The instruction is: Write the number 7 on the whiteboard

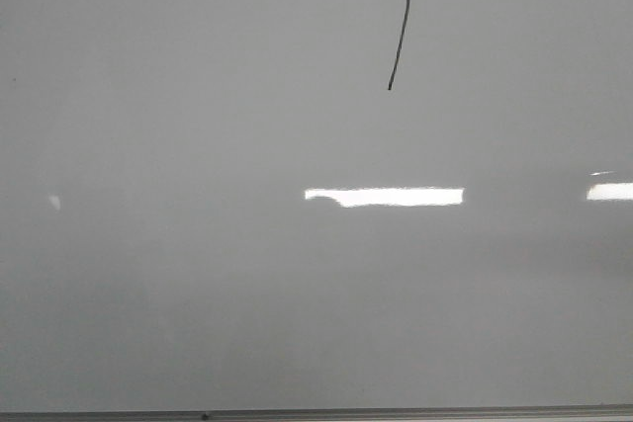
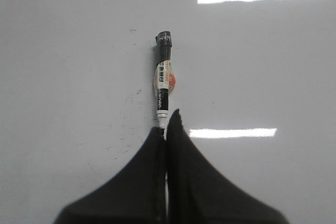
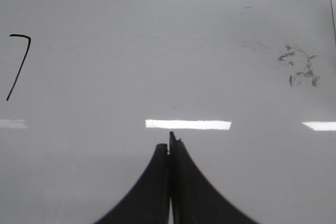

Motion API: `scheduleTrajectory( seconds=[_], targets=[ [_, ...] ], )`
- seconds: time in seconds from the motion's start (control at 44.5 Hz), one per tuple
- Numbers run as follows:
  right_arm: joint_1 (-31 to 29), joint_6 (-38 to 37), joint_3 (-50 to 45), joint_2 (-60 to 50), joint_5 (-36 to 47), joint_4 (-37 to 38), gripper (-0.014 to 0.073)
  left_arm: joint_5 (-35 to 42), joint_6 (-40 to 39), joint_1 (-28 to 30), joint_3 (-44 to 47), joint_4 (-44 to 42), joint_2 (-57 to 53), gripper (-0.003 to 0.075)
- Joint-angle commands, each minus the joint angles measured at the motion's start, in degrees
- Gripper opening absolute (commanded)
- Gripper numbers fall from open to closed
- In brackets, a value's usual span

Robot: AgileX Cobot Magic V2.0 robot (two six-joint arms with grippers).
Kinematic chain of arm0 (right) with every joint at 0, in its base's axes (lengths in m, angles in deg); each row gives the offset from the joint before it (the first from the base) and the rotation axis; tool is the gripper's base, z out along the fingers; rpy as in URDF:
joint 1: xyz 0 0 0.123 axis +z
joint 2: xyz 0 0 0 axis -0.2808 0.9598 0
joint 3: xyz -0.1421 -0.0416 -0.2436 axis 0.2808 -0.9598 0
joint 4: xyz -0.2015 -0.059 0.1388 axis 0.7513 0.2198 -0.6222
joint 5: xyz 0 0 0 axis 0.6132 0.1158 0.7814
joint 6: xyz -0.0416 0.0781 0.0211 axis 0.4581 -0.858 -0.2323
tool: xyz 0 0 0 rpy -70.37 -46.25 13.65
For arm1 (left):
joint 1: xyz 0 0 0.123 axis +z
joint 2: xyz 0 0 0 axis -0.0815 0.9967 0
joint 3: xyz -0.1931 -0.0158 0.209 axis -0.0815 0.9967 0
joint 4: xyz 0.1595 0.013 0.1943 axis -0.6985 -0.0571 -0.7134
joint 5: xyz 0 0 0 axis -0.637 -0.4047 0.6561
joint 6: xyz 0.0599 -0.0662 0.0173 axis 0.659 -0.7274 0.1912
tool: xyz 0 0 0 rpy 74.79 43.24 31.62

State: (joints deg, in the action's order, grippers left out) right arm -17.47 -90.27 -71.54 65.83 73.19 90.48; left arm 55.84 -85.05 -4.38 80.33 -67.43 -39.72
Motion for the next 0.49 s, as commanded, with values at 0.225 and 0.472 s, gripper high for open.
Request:
scheduleTrajectory(
  seconds=[0.225,0.472],
  targets=[
    [1.5,-0.02,0.14,-1.02,5.16,0.7,-0.0067,4.55,-0.53,0.01,0.72,0.05,-0.71,-0.002],
    [1.62,-0.02,0.14,-0.97,5.16,0.7,-0.0067,4.55,-0.53,0.01,0.72,0.05,-0.71,-0.002]
  ],
)
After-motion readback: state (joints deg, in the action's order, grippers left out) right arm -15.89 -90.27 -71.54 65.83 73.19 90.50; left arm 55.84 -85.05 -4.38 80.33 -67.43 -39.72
